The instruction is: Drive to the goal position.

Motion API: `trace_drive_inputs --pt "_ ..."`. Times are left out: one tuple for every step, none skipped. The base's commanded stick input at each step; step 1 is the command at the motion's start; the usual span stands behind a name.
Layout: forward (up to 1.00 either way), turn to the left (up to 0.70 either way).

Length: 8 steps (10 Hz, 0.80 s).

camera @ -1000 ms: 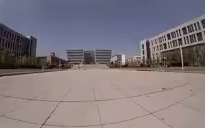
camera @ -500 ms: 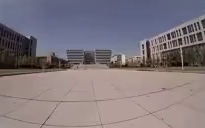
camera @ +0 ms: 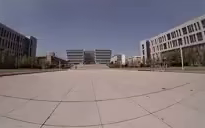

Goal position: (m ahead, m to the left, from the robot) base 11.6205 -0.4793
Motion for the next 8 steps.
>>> trace_drive_inputs --pt "0.04 0.0" --pt "0.04 0.0" --pt "0.04 0.0" --pt "0.04 0.0" --pt "0.04 0.0" --pt "0.04 0.0" --pt "0.04 0.0" --pt "0.04 0.0"
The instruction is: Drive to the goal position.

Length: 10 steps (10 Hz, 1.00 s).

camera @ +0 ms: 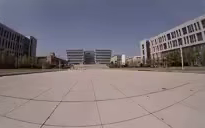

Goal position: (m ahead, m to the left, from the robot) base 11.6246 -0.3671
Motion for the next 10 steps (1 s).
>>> trace_drive_inputs --pt "0.04 0.0" --pt "0.04 0.0" --pt "0.04 0.0" --pt "0.04 0.0" --pt "0.04 0.0" --pt "0.04 0.0" --pt "0.04 0.0" --pt "0.04 0.0" --pt "0.04 0.0" --pt "0.04 0.0"
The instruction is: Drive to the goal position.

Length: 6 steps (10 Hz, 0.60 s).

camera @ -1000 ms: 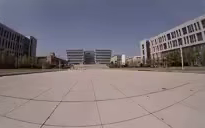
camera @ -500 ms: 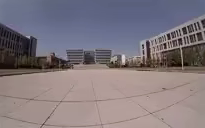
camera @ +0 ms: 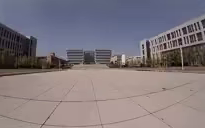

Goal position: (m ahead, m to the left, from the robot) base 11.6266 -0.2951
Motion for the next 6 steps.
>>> trace_drive_inputs --pt "0.04 0.0" --pt "0.04 0.0" --pt "0.04 0.0" --pt "0.04 0.0" --pt "0.04 0.0" --pt "0.04 0.0"
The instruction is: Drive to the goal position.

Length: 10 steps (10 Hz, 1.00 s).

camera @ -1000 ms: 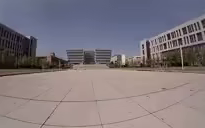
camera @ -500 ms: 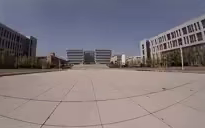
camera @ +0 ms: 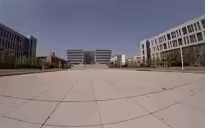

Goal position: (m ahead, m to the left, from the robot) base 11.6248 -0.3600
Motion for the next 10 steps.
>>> trace_drive_inputs --pt "0.04 0.0" --pt "0.04 0.0" --pt "0.04 0.0" --pt "0.04 0.0" --pt "0.04 0.0" --pt "0.04 0.0" --pt "0.04 0.0" --pt "0.04 0.0" --pt "0.04 0.0" --pt "0.04 0.0"
